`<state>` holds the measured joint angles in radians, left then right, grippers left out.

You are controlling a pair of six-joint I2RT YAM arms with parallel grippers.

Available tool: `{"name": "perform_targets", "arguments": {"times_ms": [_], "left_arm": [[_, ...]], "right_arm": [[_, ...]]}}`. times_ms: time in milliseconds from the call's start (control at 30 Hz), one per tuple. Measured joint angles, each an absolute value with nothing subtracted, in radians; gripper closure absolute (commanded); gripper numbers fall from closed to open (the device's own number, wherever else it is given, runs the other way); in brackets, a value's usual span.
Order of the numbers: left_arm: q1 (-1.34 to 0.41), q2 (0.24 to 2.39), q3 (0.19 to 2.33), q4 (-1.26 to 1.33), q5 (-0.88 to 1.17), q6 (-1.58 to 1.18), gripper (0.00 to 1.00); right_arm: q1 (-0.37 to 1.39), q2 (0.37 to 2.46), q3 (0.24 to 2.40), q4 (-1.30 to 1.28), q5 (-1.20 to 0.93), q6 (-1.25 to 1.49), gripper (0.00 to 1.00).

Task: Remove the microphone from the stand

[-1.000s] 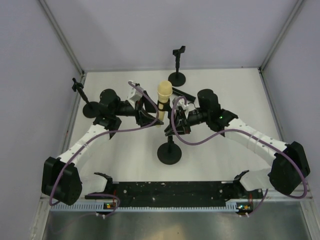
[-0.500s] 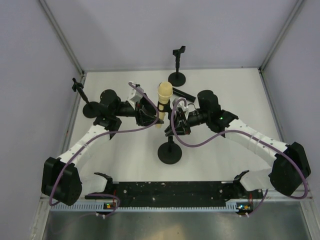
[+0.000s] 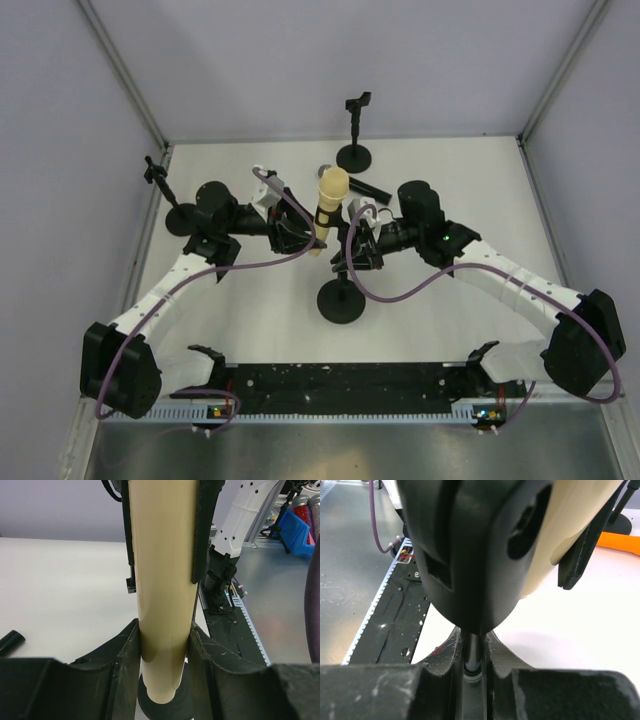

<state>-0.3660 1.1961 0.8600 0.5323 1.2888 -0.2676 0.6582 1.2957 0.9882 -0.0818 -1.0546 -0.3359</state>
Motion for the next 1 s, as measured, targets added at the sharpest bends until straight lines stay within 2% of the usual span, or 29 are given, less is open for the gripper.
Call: {"name": "perform_targets", "arguments": {"times_ms": [1000], "left_arm": [[-0.323,1.173,0.807,0.707,1.294,-0.387,1.00]], "right_arm": [[0.645,1.295,0.988,-0.121,-1.121,-0.365,1.00]]}}
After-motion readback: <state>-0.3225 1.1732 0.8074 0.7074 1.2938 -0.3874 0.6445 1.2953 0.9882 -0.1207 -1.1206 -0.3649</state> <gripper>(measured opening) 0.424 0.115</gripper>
